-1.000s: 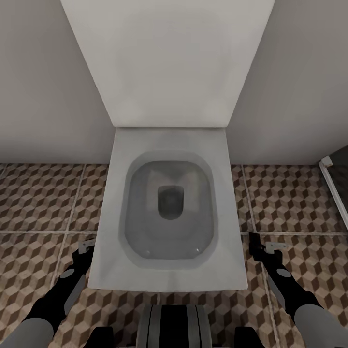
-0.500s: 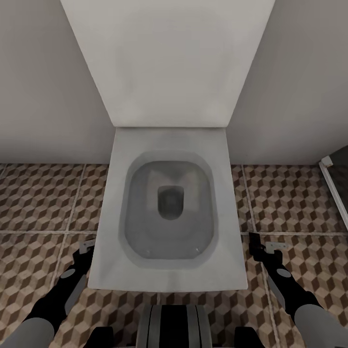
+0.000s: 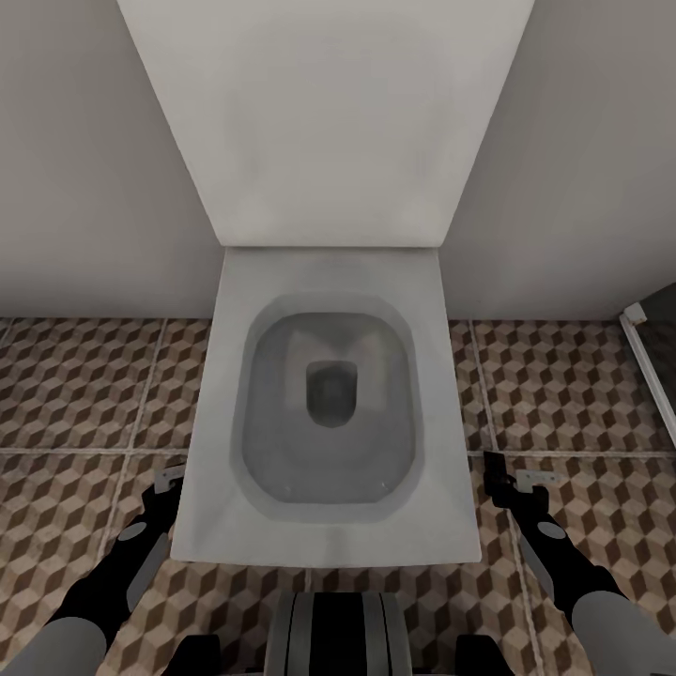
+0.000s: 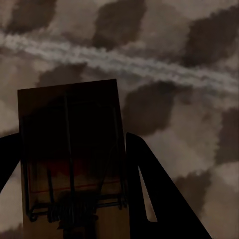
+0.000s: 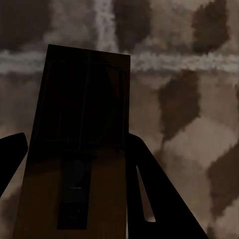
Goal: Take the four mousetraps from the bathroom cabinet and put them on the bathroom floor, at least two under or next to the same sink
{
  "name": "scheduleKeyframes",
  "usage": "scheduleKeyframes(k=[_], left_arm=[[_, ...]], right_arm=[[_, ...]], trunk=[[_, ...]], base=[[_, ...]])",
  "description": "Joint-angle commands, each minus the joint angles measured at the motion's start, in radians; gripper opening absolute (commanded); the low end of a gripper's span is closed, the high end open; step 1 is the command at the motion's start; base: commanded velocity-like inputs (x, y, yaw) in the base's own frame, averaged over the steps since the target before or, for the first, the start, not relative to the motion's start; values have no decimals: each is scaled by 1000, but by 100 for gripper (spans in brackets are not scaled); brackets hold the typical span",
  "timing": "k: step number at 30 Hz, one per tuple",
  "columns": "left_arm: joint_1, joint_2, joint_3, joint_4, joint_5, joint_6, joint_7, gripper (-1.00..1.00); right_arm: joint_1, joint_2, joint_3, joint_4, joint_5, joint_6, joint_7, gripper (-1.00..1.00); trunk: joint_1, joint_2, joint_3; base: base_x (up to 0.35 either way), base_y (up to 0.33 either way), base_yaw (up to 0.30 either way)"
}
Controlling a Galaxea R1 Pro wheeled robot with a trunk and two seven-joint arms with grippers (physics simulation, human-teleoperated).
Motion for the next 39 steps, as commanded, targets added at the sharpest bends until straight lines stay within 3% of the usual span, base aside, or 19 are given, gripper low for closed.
scheduleKeyframes(k=[1, 39], left_arm=[[0, 1, -3, 0, 5, -3, 5, -100], [0, 11, 2, 2, -7, -3, 7, -100]], right_arm=[[0, 0, -1, 1, 0, -3, -2, -100], [0, 2, -2, 1, -1, -3, -2, -100]], trunk=[[0, 0, 0], [0, 0, 0]], base=[[0, 0, 0], [0, 0, 0]])
